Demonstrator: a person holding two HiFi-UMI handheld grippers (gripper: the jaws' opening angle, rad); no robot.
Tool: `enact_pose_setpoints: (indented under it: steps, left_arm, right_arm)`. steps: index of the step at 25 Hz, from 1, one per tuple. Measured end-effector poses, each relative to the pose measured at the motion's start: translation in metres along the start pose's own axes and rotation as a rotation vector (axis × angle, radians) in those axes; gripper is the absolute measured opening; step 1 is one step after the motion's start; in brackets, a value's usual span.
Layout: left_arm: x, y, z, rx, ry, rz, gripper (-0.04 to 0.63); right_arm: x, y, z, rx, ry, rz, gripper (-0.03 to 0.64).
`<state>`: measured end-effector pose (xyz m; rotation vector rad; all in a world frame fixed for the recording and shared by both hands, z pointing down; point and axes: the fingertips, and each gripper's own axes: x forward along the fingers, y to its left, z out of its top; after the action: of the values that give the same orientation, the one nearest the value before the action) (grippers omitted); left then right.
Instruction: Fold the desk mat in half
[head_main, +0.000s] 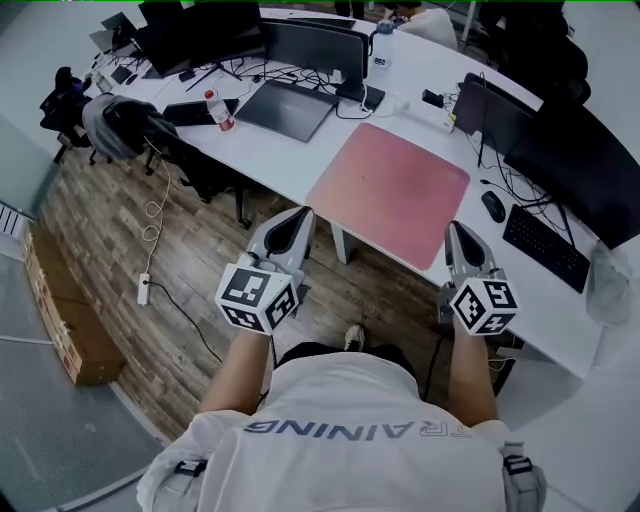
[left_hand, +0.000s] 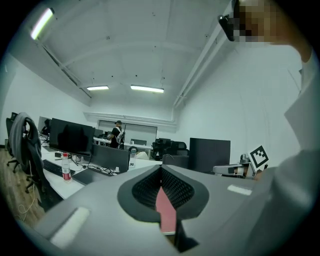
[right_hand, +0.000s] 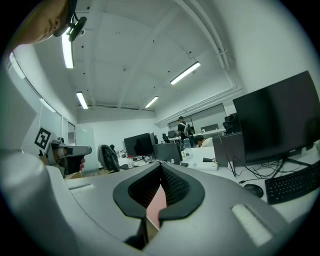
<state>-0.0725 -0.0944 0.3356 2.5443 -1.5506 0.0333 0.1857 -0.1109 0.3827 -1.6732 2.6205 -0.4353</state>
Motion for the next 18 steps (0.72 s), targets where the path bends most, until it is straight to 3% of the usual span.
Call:
enact_pose_setpoints:
  steps: [6,13,18]
  left_arm:
    - [0.061,-0.022,-0.005,0.061,0.062,-0.083,0.003]
    - [0.126,-0.033,-0.012,0.067,0.094,-0.229,0.003]
    - [0.177,-0.030,-0.015,0.054,0.122,-0.386,0.003]
  right_arm:
    - [0.004,-0.046,-0.014,0.089,0.000,-0.060,0.017]
    - [-0.006,-0.100,-0.016,0.123,0.000,-0.237,0.017]
    - [-0.006,-0.115,-0.011,0.155,-0.007,-0.399,0.017]
